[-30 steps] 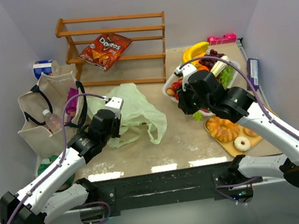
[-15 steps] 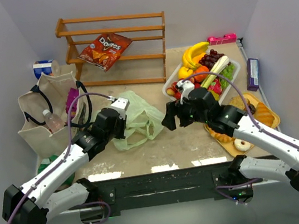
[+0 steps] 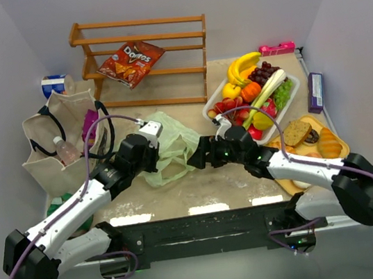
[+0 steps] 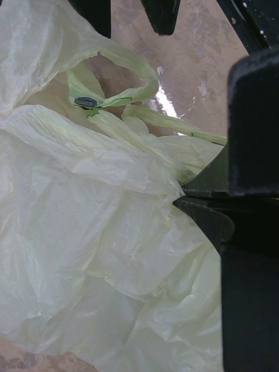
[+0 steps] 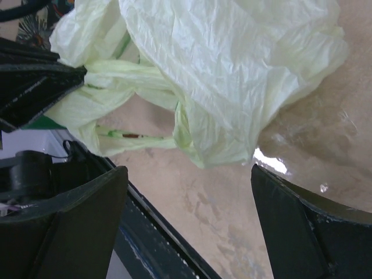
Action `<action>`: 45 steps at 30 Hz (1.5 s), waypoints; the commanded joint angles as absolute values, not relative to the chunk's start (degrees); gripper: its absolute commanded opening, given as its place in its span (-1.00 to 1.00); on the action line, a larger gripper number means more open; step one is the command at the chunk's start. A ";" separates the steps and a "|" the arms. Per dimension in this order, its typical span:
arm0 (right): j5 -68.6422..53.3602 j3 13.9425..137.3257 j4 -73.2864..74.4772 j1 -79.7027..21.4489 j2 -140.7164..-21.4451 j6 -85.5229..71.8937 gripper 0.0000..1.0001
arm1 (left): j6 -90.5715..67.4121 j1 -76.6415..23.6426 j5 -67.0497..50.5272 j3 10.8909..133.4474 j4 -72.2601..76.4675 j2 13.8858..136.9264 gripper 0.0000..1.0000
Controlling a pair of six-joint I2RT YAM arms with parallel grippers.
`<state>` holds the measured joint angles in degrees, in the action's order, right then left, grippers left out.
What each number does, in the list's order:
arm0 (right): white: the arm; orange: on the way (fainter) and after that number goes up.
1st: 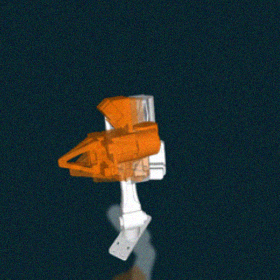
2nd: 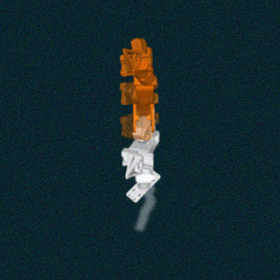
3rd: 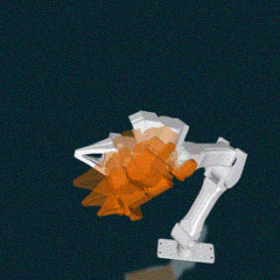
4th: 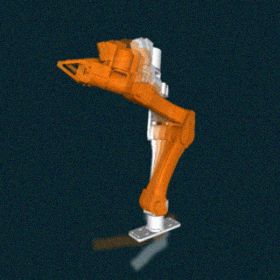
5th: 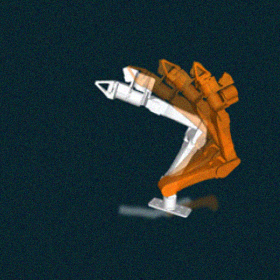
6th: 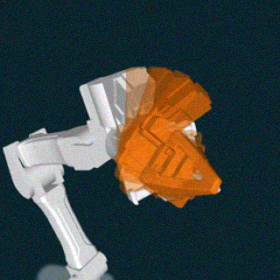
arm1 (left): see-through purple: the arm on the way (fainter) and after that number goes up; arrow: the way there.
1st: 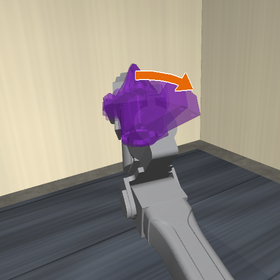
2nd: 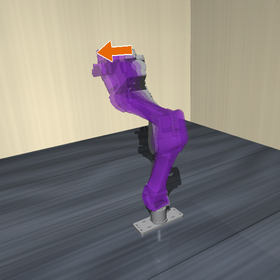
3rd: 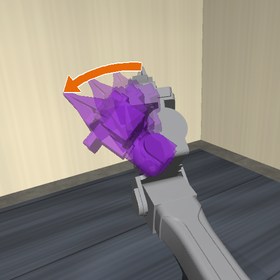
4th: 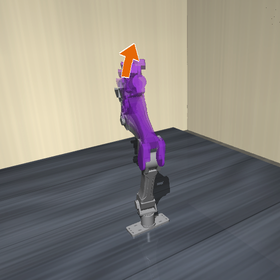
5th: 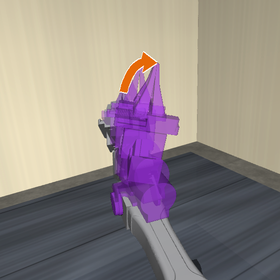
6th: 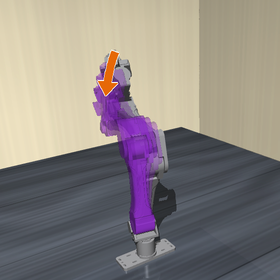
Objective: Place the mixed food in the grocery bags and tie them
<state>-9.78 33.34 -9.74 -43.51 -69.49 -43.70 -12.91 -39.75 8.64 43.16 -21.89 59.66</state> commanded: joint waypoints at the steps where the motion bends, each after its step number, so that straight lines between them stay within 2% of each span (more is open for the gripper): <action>1: -9.67 32.34 -24.77 -44.03 -76.79 -47.11 0.74 | -13.71 -39.46 7.65 43.15 -19.25 59.59 -1.00; 7: -10.11 32.26 -33.48 -45.35 -83.84 -47.90 0.67 | -13.54 -39.46 8.09 42.98 -19.34 59.59 -1.00; 10: -10.20 32.78 -36.29 -45.70 -85.87 -48.16 0.55 | -13.45 -39.38 8.00 42.89 -19.25 59.68 -1.00; 14: -10.81 34.10 -36.74 -45.97 -87.62 -47.81 0.17 | -13.10 -39.38 8.96 42.98 -19.51 59.85 -1.00; 15: -10.98 34.36 -36.48 -45.97 -87.80 -47.90 -0.11 | -12.92 -39.38 9.40 42.98 -19.69 59.85 -1.00; 17: -10.46 34.80 -33.32 -45.97 -87.45 -47.90 -0.44 | -12.75 -39.38 11.32 43.07 -20.04 59.85 -1.00; 18: -9.94 34.80 -32.01 -46.05 -86.58 -47.47 -0.57 | -12.66 -39.46 12.12 43.07 -20.39 59.68 -1.00; 19: -9.15 34.72 -28.51 -46.05 -85.88 -47.11 -0.60 | -12.74 -39.46 13.00 43.15 -20.56 59.33 -1.00; 24: -1.86 34.36 -13.92 -46.14 -78.33 -41.68 -0.63 | -12.57 -39.38 19.76 43.24 -21.53 58.18 -1.00; 26: 1.30 34.98 -3.64 -46.14 -72.70 -38.60 -0.66 | -12.39 -39.38 22.83 43.33 -22.41 58.01 -1.00; 31: 20.88 42.17 22.51 -46.23 -64.52 -32.35 -0.75 | -12.39 -39.20 27.50 43.77 -23.73 58.01 -1.00; 34: 31.94 47.45 31.95 -45.97 -63.81 -29.45 -0.76 | -12.48 -39.20 28.30 43.77 -23.91 57.39 -1.00; 38: 35.94 50.18 32.87 -45.88 -64.24 -26.11 -0.75 | -11.96 -39.20 26.90 43.59 -23.38 56.78 -1.00; 41: 33.95 51.94 32.17 -45.88 -65.21 -25.93 -0.74 | -11.43 -39.11 22.08 43.24 -22.07 56.43 -1.00; 44: 26.15 53.61 29.63 -45.88 -65.48 -26.19 -0.48 | -12.91 -39.11 14.52 42.54 -19.61 56.16 -1.00; 45: 23.93 53.96 29.10 -45.88 -64.96 -26.71 0.05 | -13.35 -39.11 12.85 42.54 -19.16 56.60 -1.00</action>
<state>25.78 50.85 26.37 -46.52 -65.54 -28.29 -12.82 -39.97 17.17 43.16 -21.23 57.41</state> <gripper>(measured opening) 0.243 0.020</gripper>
